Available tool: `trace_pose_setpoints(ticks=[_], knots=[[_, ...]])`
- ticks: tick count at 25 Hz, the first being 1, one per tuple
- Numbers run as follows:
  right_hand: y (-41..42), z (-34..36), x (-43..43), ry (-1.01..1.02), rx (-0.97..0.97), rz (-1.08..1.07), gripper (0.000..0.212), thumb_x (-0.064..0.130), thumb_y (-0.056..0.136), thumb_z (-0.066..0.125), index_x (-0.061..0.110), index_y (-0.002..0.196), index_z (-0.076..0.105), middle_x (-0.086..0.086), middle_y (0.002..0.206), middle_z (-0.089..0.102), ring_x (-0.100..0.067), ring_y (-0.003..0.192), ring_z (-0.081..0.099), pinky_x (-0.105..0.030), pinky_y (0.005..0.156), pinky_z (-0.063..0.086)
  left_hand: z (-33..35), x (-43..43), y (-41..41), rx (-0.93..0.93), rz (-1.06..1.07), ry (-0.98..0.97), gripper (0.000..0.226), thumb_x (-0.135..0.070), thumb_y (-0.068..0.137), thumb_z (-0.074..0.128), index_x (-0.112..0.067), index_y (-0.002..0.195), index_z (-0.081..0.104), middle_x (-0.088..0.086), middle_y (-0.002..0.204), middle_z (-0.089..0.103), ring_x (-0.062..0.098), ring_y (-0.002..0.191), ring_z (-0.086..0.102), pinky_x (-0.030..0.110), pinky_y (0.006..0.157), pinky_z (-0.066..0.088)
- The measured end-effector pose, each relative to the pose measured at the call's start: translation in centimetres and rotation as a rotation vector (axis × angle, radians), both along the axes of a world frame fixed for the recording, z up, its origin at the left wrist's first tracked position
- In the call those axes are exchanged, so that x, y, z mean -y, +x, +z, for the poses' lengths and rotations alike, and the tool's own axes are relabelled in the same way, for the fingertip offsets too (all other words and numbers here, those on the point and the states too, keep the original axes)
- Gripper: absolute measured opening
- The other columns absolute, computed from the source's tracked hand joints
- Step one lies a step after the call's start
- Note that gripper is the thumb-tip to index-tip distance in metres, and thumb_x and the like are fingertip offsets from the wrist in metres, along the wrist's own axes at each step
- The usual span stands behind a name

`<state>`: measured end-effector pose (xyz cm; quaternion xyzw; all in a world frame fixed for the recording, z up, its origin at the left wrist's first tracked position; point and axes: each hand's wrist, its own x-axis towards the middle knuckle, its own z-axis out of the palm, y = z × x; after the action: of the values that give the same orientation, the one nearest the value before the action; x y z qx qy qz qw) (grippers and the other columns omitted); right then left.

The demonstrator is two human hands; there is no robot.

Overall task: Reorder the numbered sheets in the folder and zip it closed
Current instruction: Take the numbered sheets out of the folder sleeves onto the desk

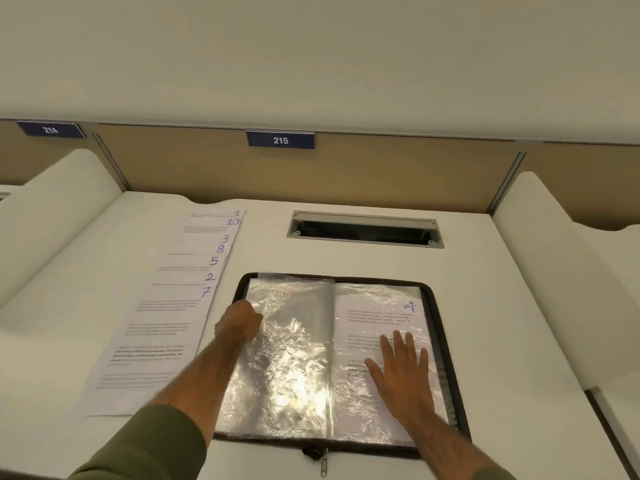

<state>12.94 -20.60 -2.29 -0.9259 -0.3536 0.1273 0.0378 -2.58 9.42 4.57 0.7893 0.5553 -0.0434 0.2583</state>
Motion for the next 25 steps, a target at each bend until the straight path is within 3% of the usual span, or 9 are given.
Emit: trace_pose_setpoints(ticks=[3, 7, 10, 12, 13, 17, 20, 23, 25], knots=[[0.1, -0.1, -0.5, 0.003, 0.044, -0.036, 0.097, 0.073, 0.086, -0.014, 0.021, 0.16, 0.022, -0.012, 0.168, 0.014, -0.035, 0.155, 0.005, -0.054, 0.122, -0.007, -0.2, -1.2, -0.8, -0.144, -0.041, 0.126, 0.014, -0.023, 0.094, 0.055, -0.014, 0.102, 0.062, 0.003, 0.092, 0.068, 0.024, 0.087, 0.064, 0.041, 0.09, 0.052], [0.1, 0.0, -1.1, -0.05, 0.074, -0.088, 0.111, 0.076, 0.074, -0.03, 0.022, 0.161, 0.014, -0.01, 0.169, 0.005, -0.033, 0.156, -0.003, -0.057, 0.122, -0.004, -1.5, -2.2, -1.3, -0.268, -0.156, 0.277, 0.026, -0.022, 0.088, 0.056, -0.019, 0.113, 0.063, -0.001, 0.103, 0.065, 0.021, 0.101, 0.058, 0.038, 0.093, 0.044], [0.2, 0.4, -1.5, -0.088, 0.068, -0.14, 0.118, 0.077, 0.066, -0.038, 0.024, 0.161, 0.007, -0.008, 0.169, 0.001, -0.031, 0.156, -0.006, -0.057, 0.124, -0.003, -3.1, -1.6, -1.5, -0.099, -0.145, 0.375, 0.041, -0.029, 0.094, 0.049, -0.017, 0.134, 0.052, 0.007, 0.132, 0.054, 0.027, 0.125, 0.048, 0.047, 0.113, 0.033], [0.2, 0.7, -1.7, -0.085, 0.062, -0.171, 0.11, 0.078, 0.069, -0.03, 0.026, 0.161, 0.004, -0.006, 0.169, -0.002, -0.03, 0.156, -0.007, -0.056, 0.124, -0.003, -3.6, -0.7, -0.7, 0.01, -0.174, 0.366, 0.065, -0.036, 0.1, 0.044, -0.013, 0.157, 0.024, 0.017, 0.163, 0.022, 0.035, 0.15, 0.021, 0.052, 0.123, 0.007], [0.2, 0.8, -1.9, -0.092, 0.058, -0.173, 0.109, 0.077, 0.069, -0.029, 0.027, 0.16, 0.001, -0.005, 0.169, -0.004, -0.029, 0.156, -0.008, -0.056, 0.124, -0.004, -3.5, 0.0, 0.0, 0.028, -0.205, 0.352, 0.073, -0.04, 0.102, 0.04, -0.011, 0.16, 0.008, 0.018, 0.168, 0.003, 0.036, 0.154, 0.005, 0.052, 0.123, -0.002], [1.5, 1.4, -1.2, -0.115, 0.102, -0.128, 0.115, 0.077, 0.063, -0.041, 0.027, 0.161, -0.006, -0.003, 0.17, -0.007, -0.026, 0.156, -0.01, -0.053, 0.124, -0.001, -3.7, 4.6, 3.7, 0.091, -0.467, 0.29, 0.074, -0.05, 0.106, 0.021, -0.017, 0.155, -0.023, 0.011, 0.16, -0.034, 0.031, 0.15, -0.027, 0.05, 0.124, -0.011], [4.7, 2.1, -1.1, -0.072, 0.103, -0.08, 0.103, 0.078, 0.072, -0.029, 0.03, 0.161, -0.007, -0.002, 0.169, -0.008, -0.026, 0.156, -0.011, -0.052, 0.124, -0.001, -4.3, 7.8, 7.8, 0.128, -0.632, 0.225, 0.075, -0.054, 0.106, 0.023, -0.024, 0.157, -0.022, 0.004, 0.16, -0.035, 0.026, 0.15, -0.029, 0.048, 0.125, -0.01], [8.3, 2.6, -1.1, -0.089, 0.108, -0.032, 0.077, 0.072, 0.095, 0.002, 0.031, 0.16, -0.009, -0.002, 0.169, -0.012, -0.025, 0.155, -0.013, -0.052, 0.122, -0.004, -5.1, 9.5, 11.7, 0.088, -0.747, 0.229, 0.075, -0.056, 0.105, 0.026, -0.025, 0.159, -0.014, 0.003, 0.166, -0.024, 0.024, 0.152, -0.024, 0.048, 0.125, -0.007], [10.5, 2.8, -0.7, -0.071, 0.104, -0.014, 0.073, 0.066, 0.101, 0.014, 0.03, 0.161, -0.006, -0.002, 0.169, -0.011, -0.026, 0.155, -0.014, -0.054, 0.123, -0.004, -5.5, 10.2, 14.1, 0.045, -0.784, 0.245, 0.072, -0.052, 0.106, 0.03, -0.024, 0.161, -0.007, 0.004, 0.169, -0.013, 0.024, 0.154, -0.017, 0.049, 0.125, -0.006]])
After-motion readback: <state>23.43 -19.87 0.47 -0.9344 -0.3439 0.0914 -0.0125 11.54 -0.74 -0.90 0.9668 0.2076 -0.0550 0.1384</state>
